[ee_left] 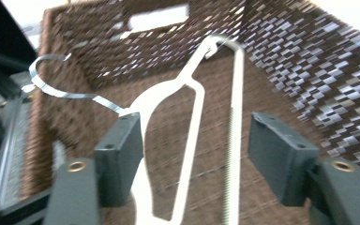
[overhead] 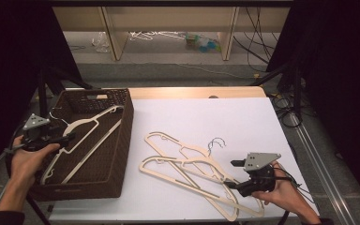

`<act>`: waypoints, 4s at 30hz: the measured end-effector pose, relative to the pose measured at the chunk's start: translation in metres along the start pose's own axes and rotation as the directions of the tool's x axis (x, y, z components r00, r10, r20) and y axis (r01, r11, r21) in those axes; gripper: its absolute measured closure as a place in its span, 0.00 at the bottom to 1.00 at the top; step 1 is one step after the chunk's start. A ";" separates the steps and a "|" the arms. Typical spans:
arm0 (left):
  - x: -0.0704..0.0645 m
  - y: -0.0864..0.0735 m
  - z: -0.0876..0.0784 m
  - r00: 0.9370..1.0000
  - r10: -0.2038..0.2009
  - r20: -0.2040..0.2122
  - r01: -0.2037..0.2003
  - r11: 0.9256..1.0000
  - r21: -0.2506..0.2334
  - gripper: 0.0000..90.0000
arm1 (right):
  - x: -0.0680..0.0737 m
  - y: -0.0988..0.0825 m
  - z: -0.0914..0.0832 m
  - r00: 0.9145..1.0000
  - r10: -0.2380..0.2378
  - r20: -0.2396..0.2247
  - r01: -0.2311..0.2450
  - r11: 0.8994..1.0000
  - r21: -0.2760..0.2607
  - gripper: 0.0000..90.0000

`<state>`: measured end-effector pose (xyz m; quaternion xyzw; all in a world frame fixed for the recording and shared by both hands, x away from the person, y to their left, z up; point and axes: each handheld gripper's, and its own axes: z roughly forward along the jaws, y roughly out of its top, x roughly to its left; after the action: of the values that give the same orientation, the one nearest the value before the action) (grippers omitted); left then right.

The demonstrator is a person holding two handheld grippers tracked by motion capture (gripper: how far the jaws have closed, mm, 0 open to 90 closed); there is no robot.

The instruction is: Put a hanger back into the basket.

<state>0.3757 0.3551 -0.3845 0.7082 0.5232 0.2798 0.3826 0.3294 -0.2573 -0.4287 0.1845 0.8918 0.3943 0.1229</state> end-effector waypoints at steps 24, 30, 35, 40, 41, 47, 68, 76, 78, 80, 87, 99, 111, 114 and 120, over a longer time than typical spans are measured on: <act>-0.162 -0.008 -0.026 0.923 0.160 0.351 -0.079 0.969 -0.234 0.25 | -0.007 -0.009 0.000 0.986 0.109 0.129 -0.112 0.994 0.014 0.23; -0.193 -0.018 -0.022 0.893 0.193 0.407 -0.103 0.967 -0.231 0.25 | -0.007 -0.014 0.004 0.988 0.109 0.112 -0.114 0.993 0.042 0.25; -0.209 -0.028 -0.015 0.876 0.251 0.412 -0.155 0.955 -0.251 0.25 | -0.010 -0.019 0.005 0.987 0.120 0.106 -0.126 0.990 0.055 0.26; -0.218 -0.040 -0.008 0.872 0.249 0.422 -0.146 0.954 -0.262 0.24 | -0.009 -0.020 0.005 0.988 0.123 0.098 -0.129 0.990 0.059 0.26; -0.219 -0.042 -0.007 0.873 0.238 0.425 -0.136 0.957 -0.256 0.23 | -0.009 -0.020 0.005 0.987 0.126 0.102 -0.132 0.989 0.059 0.26; -0.223 -0.052 -0.002 0.869 0.265 0.418 -0.164 0.951 -0.262 0.23 | -0.009 -0.022 0.008 0.988 0.118 0.096 -0.124 0.990 0.067 0.26; -0.228 -0.064 0.004 0.862 0.293 0.415 -0.208 0.949 -0.238 0.22 | -0.011 -0.032 0.019 0.989 0.134 0.064 -0.144 0.971 0.190 0.45; -0.228 -0.065 0.005 0.855 0.312 0.414 -0.229 0.944 -0.240 0.22 | -0.012 -0.033 0.025 0.988 0.145 0.055 -0.153 0.965 0.212 0.56; -0.229 -0.065 0.005 0.855 0.304 0.420 -0.221 0.946 -0.237 0.22 | -0.013 -0.033 0.028 0.989 0.138 0.051 -0.146 0.965 0.216 0.58; -0.229 -0.066 0.005 0.853 0.309 0.420 -0.225 0.945 -0.238 0.22 | -0.013 -0.033 0.030 0.990 0.133 0.043 -0.139 0.962 0.233 0.61; -0.229 -0.066 0.006 0.850 0.324 0.415 -0.243 0.941 -0.236 0.22 | -0.010 -0.030 0.033 0.995 0.102 0.019 -0.103 0.959 0.263 0.71; -0.232 -0.068 0.011 0.842 0.326 0.430 -0.248 0.942 -0.227 0.22 | -0.014 -0.025 0.035 0.991 0.131 0.036 -0.136 0.946 0.296 0.83; -0.246 -0.059 0.028 0.833 0.340 0.437 -0.275 0.939 -0.207 0.24 | -0.014 -0.021 0.033 0.991 0.124 0.052 -0.134 0.941 0.311 0.88; -0.253 -0.056 0.034 0.824 0.354 0.443 -0.294 0.935 -0.199 0.25 | -0.014 -0.018 0.029 0.993 0.106 0.055 -0.118 0.944 0.309 0.89; -0.272 -0.048 0.050 0.810 0.361 0.462 -0.310 0.933 -0.185 0.26 | -0.011 -0.014 0.027 0.993 0.094 0.068 -0.111 0.940 0.322 0.89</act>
<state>0.3093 0.0910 -0.4512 0.8166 0.2612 0.1808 0.4819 0.3457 -0.2530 -0.4565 0.2585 0.9303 0.2430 0.0932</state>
